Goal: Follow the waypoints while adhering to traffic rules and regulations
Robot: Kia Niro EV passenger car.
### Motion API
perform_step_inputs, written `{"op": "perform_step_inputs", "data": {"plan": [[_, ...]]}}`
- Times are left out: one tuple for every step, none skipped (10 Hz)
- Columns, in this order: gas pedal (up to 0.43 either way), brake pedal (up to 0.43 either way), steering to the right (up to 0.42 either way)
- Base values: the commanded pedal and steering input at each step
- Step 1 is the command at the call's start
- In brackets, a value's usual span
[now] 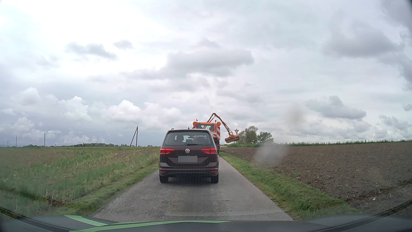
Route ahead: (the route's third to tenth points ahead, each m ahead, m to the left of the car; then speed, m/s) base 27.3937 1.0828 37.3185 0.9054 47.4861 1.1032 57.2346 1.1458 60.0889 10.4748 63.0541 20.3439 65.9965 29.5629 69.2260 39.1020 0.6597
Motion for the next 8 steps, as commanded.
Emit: {"op": "perform_step_inputs", "data": {"plan": [[0.000,0.000,0.011],[0.000,0.000,0.010],[0.000,0.000,0.010],[0.000,0.000,0.010],[0.000,0.000,0.010],[0.000,0.000,0.009],[0.000,0.000,0.008],[0.000,0.000,0.007]]}}
